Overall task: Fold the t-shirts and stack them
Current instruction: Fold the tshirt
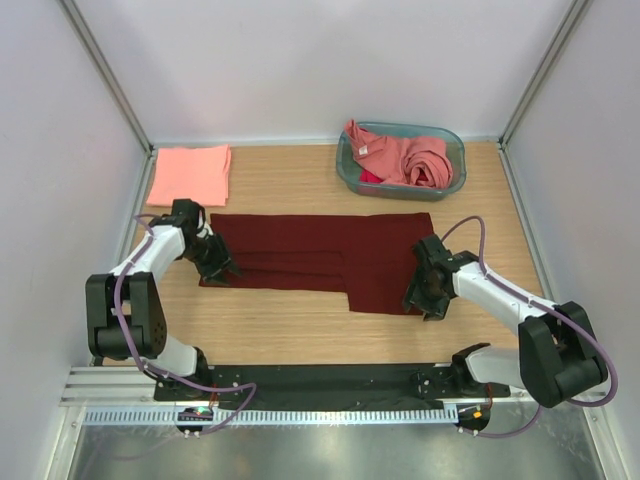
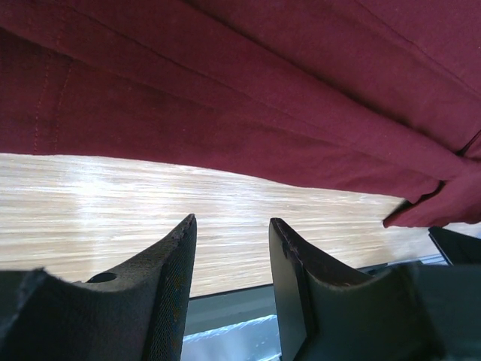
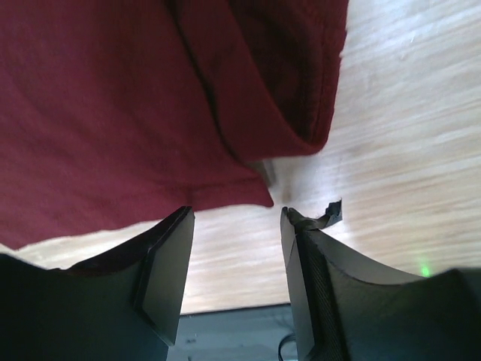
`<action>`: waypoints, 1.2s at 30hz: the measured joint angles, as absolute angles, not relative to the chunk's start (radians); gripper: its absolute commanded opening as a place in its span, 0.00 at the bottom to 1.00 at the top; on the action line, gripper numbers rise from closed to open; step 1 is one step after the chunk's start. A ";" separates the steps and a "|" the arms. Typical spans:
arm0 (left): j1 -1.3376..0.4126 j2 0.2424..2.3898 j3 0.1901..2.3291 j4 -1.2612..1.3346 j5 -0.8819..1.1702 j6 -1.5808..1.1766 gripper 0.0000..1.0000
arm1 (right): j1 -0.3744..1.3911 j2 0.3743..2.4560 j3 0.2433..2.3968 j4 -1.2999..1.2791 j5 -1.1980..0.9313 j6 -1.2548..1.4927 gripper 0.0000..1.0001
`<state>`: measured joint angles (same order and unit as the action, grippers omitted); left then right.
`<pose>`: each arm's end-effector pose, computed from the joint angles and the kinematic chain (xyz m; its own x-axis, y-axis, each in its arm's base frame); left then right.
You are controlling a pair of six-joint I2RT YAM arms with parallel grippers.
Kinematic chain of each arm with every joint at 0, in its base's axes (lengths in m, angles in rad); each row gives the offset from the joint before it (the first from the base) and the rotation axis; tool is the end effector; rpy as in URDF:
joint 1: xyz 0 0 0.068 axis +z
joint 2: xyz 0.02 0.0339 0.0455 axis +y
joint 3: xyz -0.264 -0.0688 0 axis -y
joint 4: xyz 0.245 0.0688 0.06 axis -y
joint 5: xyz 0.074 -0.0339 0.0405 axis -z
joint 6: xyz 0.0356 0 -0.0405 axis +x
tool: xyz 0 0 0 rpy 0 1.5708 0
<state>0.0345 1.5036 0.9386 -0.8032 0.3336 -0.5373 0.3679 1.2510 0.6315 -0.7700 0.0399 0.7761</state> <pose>0.2632 -0.0026 0.1910 -0.8580 -0.5135 -0.0087 -0.4725 0.7959 -0.3785 0.1788 0.0674 0.1629 -0.9020 0.4025 -0.1562 0.3912 0.9150 0.0983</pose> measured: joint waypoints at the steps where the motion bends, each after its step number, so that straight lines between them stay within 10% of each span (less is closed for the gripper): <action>1: 0.035 1.504 0.938 -0.803 0.336 -0.537 0.45 | 0.365 1.251 0.627 -0.757 0.046 0.780 0.58; 8: 0.035 1.504 0.939 -0.804 0.342 -0.526 0.45 | 0.351 1.258 0.609 -0.682 0.079 0.786 0.43; 12: 0.035 1.507 0.948 -0.804 0.342 -0.516 0.45 | 0.350 1.264 0.611 -0.655 0.067 0.779 0.01; 36: 0.035 1.550 1.029 -0.809 0.340 -0.512 0.45 | 0.082 1.687 1.166 -0.605 -0.226 0.867 0.01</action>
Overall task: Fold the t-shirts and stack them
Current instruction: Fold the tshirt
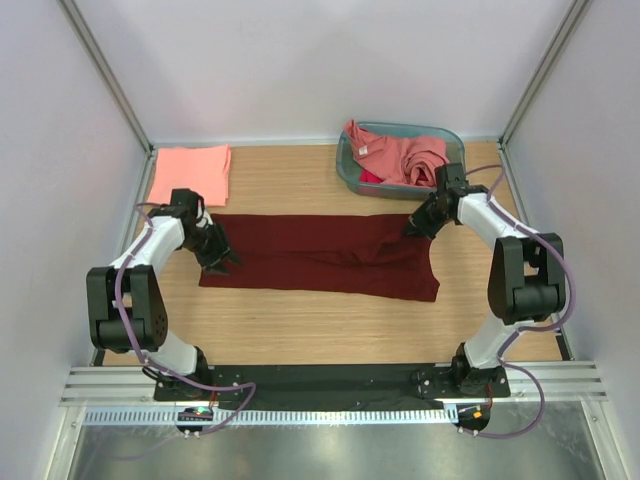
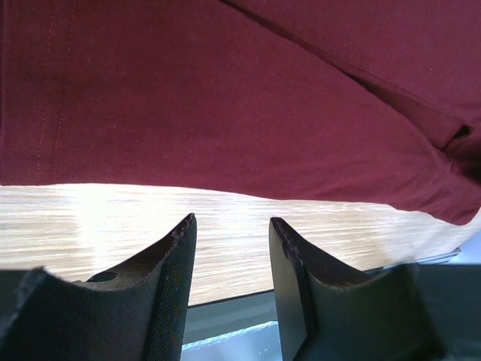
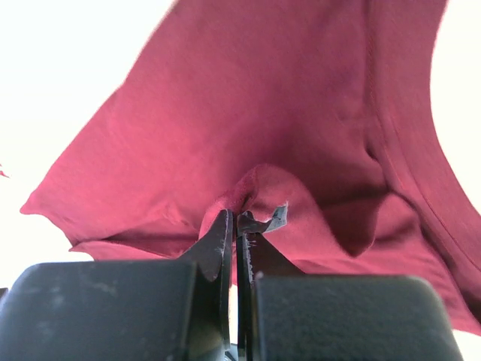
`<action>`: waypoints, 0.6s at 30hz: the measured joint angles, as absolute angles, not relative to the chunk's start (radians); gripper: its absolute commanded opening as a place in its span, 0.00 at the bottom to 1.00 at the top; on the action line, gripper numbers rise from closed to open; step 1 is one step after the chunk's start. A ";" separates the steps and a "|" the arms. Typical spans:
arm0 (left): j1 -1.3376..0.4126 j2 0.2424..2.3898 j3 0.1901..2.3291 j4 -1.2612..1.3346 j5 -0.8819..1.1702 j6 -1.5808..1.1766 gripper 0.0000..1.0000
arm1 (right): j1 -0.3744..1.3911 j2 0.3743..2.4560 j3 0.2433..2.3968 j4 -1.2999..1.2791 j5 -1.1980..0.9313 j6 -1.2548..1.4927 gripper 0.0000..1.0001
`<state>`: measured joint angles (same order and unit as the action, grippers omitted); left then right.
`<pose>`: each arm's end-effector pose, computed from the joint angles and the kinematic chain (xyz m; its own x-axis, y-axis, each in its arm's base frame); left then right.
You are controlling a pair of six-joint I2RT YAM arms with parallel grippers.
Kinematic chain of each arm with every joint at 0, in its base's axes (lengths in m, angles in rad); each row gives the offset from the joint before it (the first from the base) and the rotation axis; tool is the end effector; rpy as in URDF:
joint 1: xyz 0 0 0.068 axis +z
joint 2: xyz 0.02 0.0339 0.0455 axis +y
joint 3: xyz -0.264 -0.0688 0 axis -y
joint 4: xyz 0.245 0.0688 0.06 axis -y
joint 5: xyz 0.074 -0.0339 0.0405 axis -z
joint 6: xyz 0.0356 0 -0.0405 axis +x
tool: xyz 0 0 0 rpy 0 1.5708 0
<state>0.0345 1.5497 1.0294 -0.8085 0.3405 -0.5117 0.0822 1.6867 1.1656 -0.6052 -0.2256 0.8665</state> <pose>0.2829 -0.0021 0.2033 -0.8692 -0.4918 -0.0502 -0.4337 0.8074 -0.4000 0.3378 0.0358 0.2077 -0.7166 0.6862 -0.1245 0.5718 0.6803 0.4585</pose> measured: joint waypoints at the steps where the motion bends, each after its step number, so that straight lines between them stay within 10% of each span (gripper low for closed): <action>1: 0.035 1.550 1.030 -0.810 0.340 -0.511 0.45 | 0.080 1.703 1.183 -0.606 -0.229 0.865 0.01; 18: 0.035 1.563 1.032 -0.825 0.332 -0.511 0.45 | 0.064 1.916 1.452 -0.616 -0.278 0.810 0.01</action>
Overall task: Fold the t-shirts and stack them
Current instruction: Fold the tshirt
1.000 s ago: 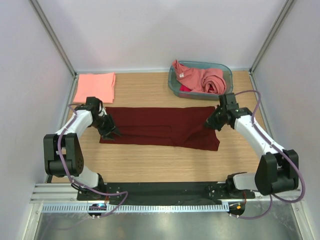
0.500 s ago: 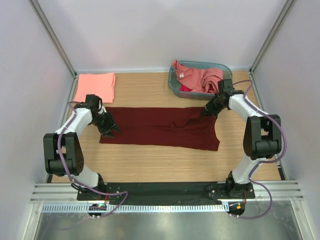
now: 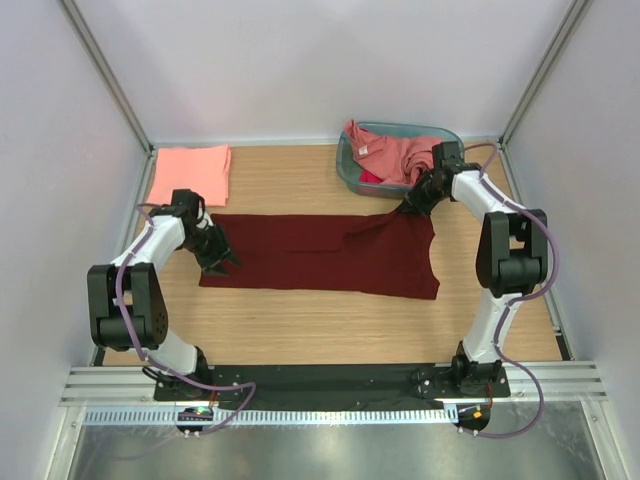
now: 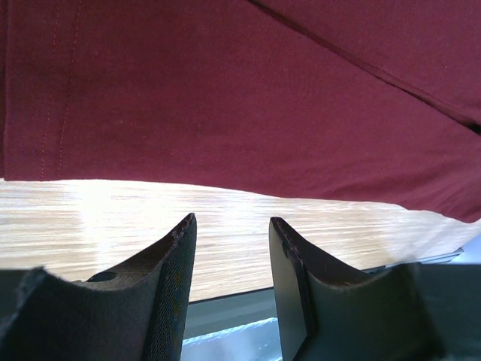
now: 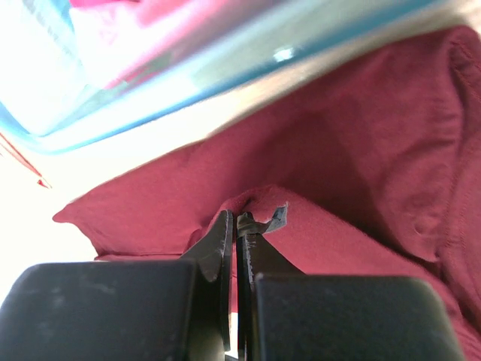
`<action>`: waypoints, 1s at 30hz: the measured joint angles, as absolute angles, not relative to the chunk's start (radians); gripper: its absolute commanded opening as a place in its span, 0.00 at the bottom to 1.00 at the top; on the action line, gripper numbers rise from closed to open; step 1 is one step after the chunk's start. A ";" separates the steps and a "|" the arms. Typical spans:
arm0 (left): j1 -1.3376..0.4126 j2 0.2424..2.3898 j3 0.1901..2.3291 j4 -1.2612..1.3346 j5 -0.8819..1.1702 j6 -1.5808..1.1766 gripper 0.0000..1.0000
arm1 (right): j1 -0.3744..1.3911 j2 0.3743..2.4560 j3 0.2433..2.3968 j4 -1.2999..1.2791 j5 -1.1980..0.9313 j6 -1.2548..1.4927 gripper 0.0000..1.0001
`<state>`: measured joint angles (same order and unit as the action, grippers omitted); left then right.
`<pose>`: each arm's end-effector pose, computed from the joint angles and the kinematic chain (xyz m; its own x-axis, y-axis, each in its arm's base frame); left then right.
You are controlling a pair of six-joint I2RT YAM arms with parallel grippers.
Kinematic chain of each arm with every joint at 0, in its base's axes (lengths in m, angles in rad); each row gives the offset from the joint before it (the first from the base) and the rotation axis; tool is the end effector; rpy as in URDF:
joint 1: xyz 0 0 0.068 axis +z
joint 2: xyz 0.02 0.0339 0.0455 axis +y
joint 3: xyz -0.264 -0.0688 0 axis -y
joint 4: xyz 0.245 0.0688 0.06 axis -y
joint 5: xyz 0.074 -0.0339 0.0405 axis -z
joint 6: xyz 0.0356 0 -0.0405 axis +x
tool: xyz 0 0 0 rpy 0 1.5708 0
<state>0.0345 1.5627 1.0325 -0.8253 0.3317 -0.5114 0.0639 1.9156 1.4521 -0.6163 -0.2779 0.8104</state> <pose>0.2828 -0.0018 0.2002 -0.8695 -0.4930 -0.0306 -0.4456 0.8096 -0.3820 0.4048 0.0357 0.2106 -0.7446 0.6505 -0.1497 0.5064 0.6965 0.5084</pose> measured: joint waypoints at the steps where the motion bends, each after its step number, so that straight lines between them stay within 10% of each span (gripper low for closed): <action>1: 0.035 1.563 1.032 -0.826 0.332 -0.511 0.45 | 0.064 1.926 1.464 -0.620 -0.285 0.808 0.01; 23: 0.035 1.580 1.032 -0.827 0.333 -0.512 0.45 | 0.077 2.033 1.567 -0.702 -0.322 0.748 0.04; 30: 0.035 1.580 1.034 -0.828 0.333 -0.511 0.45 | 0.077 2.084 1.659 -0.739 -0.309 0.714 0.45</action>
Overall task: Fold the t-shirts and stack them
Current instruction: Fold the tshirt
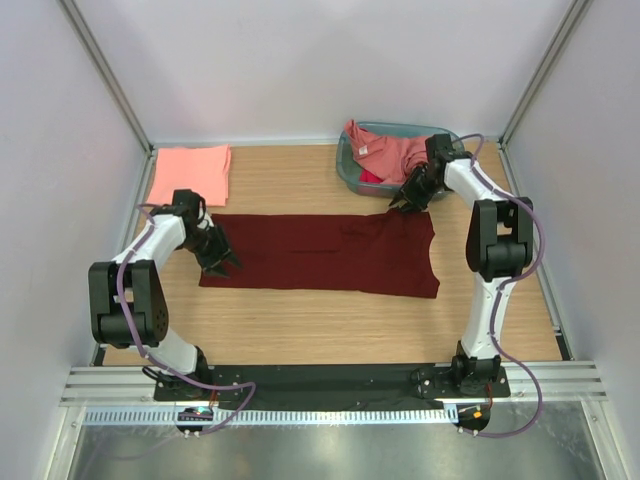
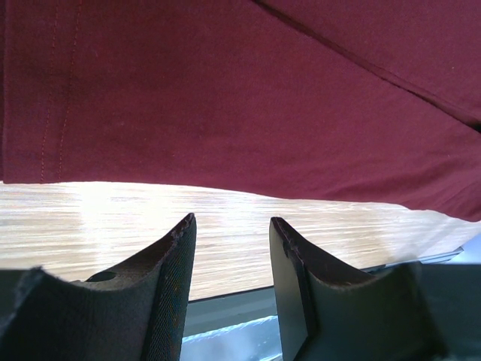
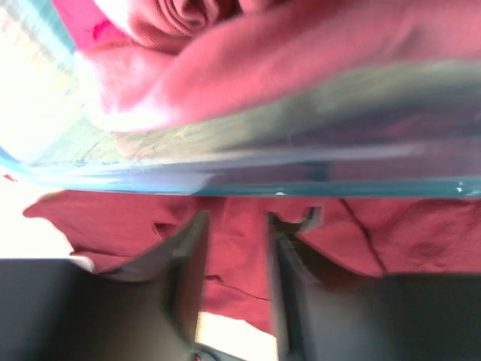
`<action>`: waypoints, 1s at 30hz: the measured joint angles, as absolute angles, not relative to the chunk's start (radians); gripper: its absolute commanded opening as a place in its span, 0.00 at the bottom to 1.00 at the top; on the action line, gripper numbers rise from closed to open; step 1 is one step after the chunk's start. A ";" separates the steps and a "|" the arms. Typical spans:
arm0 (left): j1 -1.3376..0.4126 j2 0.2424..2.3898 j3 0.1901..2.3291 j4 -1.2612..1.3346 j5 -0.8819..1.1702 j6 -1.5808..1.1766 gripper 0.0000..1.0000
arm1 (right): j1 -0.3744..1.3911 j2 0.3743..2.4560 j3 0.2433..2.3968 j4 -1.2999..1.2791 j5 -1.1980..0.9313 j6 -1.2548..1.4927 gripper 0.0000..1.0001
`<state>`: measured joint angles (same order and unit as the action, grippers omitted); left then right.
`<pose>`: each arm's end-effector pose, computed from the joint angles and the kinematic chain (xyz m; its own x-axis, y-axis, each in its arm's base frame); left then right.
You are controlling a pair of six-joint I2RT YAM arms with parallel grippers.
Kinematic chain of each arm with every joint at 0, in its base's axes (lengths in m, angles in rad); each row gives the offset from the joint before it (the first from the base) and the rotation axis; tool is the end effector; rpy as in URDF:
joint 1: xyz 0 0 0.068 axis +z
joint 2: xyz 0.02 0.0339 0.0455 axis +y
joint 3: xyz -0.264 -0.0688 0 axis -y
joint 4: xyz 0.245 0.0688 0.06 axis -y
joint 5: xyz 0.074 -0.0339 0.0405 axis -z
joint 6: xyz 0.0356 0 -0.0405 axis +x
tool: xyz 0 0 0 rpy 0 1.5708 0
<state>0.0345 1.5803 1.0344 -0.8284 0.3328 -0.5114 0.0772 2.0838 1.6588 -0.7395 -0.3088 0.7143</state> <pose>0.2843 -0.0018 0.1960 -0.8700 -0.4928 -0.0134 -0.4525 0.8091 -0.3750 0.4380 0.0447 0.1980 -0.8186 0.5626 -0.1157 0.4540 0.7571 0.4698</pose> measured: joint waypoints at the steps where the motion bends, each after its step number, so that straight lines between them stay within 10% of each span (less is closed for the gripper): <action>1: 0.035 1.580 1.037 -0.830 0.333 -0.511 0.45 | 0.077 2.093 1.677 -0.748 -0.303 0.704 0.55; 9: 0.035 1.586 1.073 -0.831 0.329 -0.511 0.46 | 0.081 2.032 1.723 -0.903 -0.196 0.569 0.62; 18: 0.043 1.712 1.110 -0.807 0.327 -0.519 0.45 | 0.084 1.616 1.245 -0.955 -0.155 0.528 0.36; 30: 0.102 1.845 1.130 -0.811 0.331 -0.589 0.46 | 0.084 1.612 0.940 -0.849 -0.043 0.636 0.36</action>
<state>0.1017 1.8454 1.1297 -0.8112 0.3309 -0.5888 0.0841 1.6115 0.9398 -0.8486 -0.0433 0.6365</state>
